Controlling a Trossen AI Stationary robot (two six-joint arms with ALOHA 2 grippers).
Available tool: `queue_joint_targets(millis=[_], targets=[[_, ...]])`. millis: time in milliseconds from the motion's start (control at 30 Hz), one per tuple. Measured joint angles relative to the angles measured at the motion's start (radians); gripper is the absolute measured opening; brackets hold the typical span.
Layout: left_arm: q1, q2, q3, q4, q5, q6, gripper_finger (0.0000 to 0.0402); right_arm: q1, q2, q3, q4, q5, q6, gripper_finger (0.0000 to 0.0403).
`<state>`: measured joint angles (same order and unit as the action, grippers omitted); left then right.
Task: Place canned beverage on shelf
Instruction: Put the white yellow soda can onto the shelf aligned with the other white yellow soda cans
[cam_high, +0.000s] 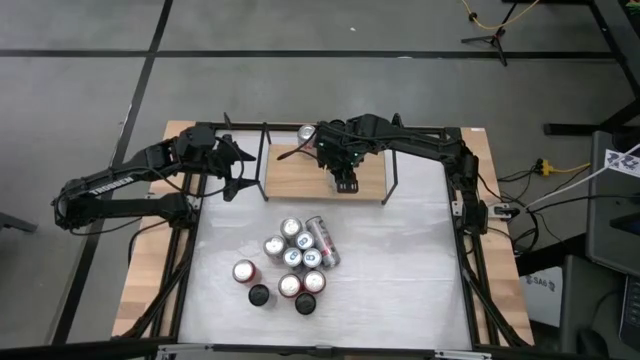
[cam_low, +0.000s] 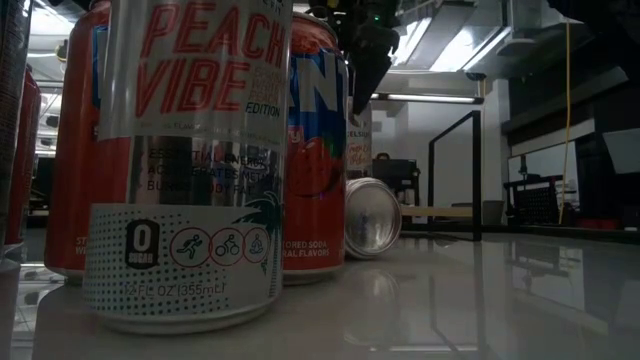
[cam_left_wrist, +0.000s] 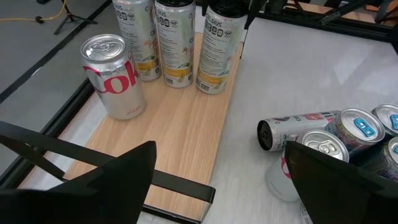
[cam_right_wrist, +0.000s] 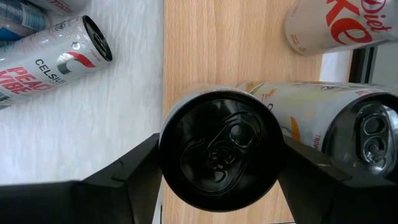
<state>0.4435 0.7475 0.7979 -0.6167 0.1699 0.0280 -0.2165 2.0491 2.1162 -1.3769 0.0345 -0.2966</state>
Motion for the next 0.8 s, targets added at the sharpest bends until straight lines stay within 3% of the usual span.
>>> queue_joint_targets(millis=[500,800], targets=[[0.0,0.0,0.0,0.0,0.0,0.0,0.0348,0.0,0.0,0.0,-0.001,0.0,0.0,0.0264],[0.0,0.0,0.0,0.0,0.0,0.0,0.0348,0.0,0.006,-0.004,-0.018,-0.001,0.0,0.0342]])
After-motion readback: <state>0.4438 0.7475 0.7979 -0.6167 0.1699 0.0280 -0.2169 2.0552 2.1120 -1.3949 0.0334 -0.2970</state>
